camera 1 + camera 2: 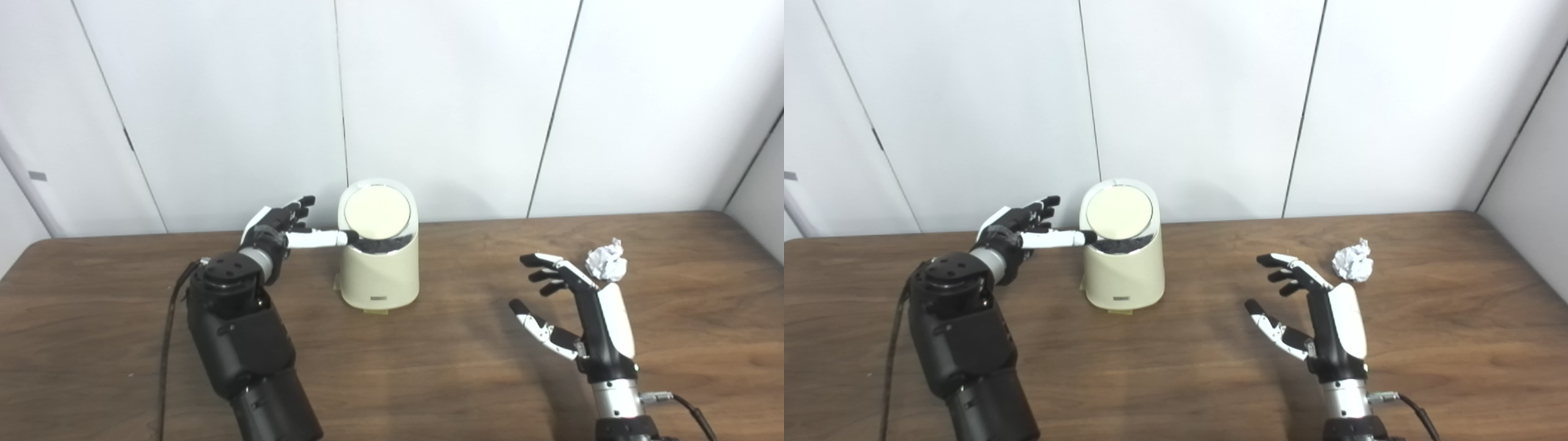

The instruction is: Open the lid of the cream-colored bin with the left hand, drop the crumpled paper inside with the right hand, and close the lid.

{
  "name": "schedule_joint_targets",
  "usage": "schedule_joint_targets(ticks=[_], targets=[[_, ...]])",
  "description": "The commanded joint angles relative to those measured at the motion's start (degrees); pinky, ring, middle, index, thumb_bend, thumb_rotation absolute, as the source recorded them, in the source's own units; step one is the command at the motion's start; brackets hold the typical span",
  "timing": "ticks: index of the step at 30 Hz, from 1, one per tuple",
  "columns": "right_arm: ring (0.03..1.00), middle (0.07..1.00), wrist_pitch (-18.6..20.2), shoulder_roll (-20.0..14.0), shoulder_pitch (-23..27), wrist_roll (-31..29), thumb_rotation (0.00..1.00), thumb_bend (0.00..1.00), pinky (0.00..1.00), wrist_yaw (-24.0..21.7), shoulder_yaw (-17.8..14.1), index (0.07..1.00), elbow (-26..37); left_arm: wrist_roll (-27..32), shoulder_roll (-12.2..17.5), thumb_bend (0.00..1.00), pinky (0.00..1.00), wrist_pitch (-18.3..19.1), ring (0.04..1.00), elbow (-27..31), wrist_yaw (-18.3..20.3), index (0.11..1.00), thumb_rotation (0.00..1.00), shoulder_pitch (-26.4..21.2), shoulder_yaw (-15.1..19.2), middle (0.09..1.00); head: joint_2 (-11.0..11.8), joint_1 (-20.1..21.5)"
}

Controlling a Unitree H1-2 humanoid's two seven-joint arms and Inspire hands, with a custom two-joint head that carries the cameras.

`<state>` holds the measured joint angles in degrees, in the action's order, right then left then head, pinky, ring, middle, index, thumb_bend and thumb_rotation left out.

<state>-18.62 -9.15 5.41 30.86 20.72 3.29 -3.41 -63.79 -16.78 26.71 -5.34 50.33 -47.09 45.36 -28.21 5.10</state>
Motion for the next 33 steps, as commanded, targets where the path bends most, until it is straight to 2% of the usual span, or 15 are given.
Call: schedule_joint_targets(ticks=[1, 3, 7, 9, 11, 14, 16, 22, 25, 27, 28, 31, 33], targets=[[0.602, 0.703, -1.5, 2.0, -2.0, 0.6, 0.16, 0.29, 0.46, 1.2, 1.2, 0.683, -4.2, 0.7, -0.4, 0.89, 1.0, 0.2, 1.0, -0.4, 0.5, 0.761, 0.06, -4.2, 0.6, 0.987, 0.0, 0.1], [0.606, 0.704, -1.4, 2.0, -2.0, 0.6, 0.16, 0.29, 0.47, 1.2, 1.2, 0.682, -4.2, 1.6, 0.0, 0.88, 1.0, 0.2, 1.0, -1.7, 0.7, 0.679, 0.06, -4.4, 0.5, 0.974, 0.0, 0.1], [0.622, 0.705, -1.4, 2.0, -2.1, 0.2, 0.16, 0.3, 0.49, 0.9, 1.3, 0.683, -4.1, 3.0, 0.6, 0.86, 1.0, 0.2, 1.0, -3.9, -0.4, 0.606, 0.09, -4.2, -0.8, 0.957, 0.0, 0.2], [0.616, 0.707, -1.4, 2.0, -2.1, 0.1, 0.15, 0.3, 0.48, 0.9, 1.3, 0.683, -4.1, 3.3, 0.7, 0.85, 1.0, 0.2, 1.0, -4.7, -1.2, 0.636, 0.11, -4.1, -1.4, 0.971, 0.1, 0.3], [0.616, 0.708, -1.3, 2.0, -2.0, 0.3, 0.14, 0.3, 0.48, 1.0, 1.3, 0.686, -4.2, 3.2, 0.7, 0.87, 1.0, 0.2, 1.0, -5.0, -1.6, 0.714, 0.16, -4.1, -1.9, 0.995, 0.2, 0.2], [0.621, 0.707, -1.7, 2.0, -2.0, 0.1, 0.15, 0.3, 0.48, 1.1, 1.4, 0.686, -4.5, 4.4, 0.6, 0.9, 1.0, 0.2, 1.0, -4.9, -2.4, 0.745, 0.18, -3.7, -2.5, 1.0, 0.2, 0.2], [0.621, 0.706, -2.1, 1.9, -1.9, 0.1, 0.13, 0.3, 0.48, 1.2, 1.4, 0.686, -4.8, 4.6, 0.6, 0.92, 1.0, 0.2, 1.0, -5.0, -2.5, 0.82, 0.19, -3.8, -2.4, 1.0, 0.3, 0.2], [0.641, 0.704, -1.4, 2.0, -2.1, 0.3, 0.12, 0.3, 0.51, 1.0, 1.6, 0.688, -4.3, 5.4, 0.5, 0.92, 1.0, 0.2, 1.0, -4.8, -2.4, 0.779, 0.2, -3.8, -2.9, 1.0, 0.2, 0.3], [0.634, 0.7, -1.4, 2.0, -2.1, 0.3, 0.09, 0.31, 0.5, 1.0, 1.7, 0.685, -4.1, 5.5, 0.5, 0.91, 1.0, 0.2, 1.0, -4.9, -2.6, 0.797, 0.2, -3.8, -3.3, 1.0, 0.2, 0.3], [0.635, 0.702, -0.9, 2.0, -2.1, 0.4, 0.09, 0.31, 0.5, 0.8, 1.7, 0.689, -4.0, 5.5, 0.7, 0.9, 1.0, 0.2, 1.0, -5.2, -2.7, 0.896, 0.21, -3.8, -3.8, 1.0, 0.2, 0.3], [0.636, 0.702, -0.9, 2.0, -2.1, 0.4, 0.09, 0.31, 0.5, 0.8, 1.7, 0.69, -4.0, 5.4, 0.8, 0.9, 1.0, 0.2, 1.0, -5.4, -2.9, 0.918, 0.22, -3.9, -3.8, 1.0, 0.3, 0.3], [0.628, 0.702, -0.9, 2.0, -2.1, 0.3, 0.1, 0.31, 0.49, 0.8, 1.7, 0.689, -4.0, 4.8, 0.9, 0.91, 1.0, 0.2, 1.0, -5.8, -3.2, 0.909, 0.21, -4.2, -3.5, 1.0, 0.3, 0.3], [0.615, 0.703, -1.3, 1.9, -1.9, 0.2, 0.11, 0.31, 0.48, 0.9, 1.6, 0.688, -4.3, 4.9, 0.7, 0.92, 1.0, 0.2, 1.0, -5.9, -4.0, 0.938, 0.2, -4.5, -2.8, 1.0, 0.3, 0.2]])
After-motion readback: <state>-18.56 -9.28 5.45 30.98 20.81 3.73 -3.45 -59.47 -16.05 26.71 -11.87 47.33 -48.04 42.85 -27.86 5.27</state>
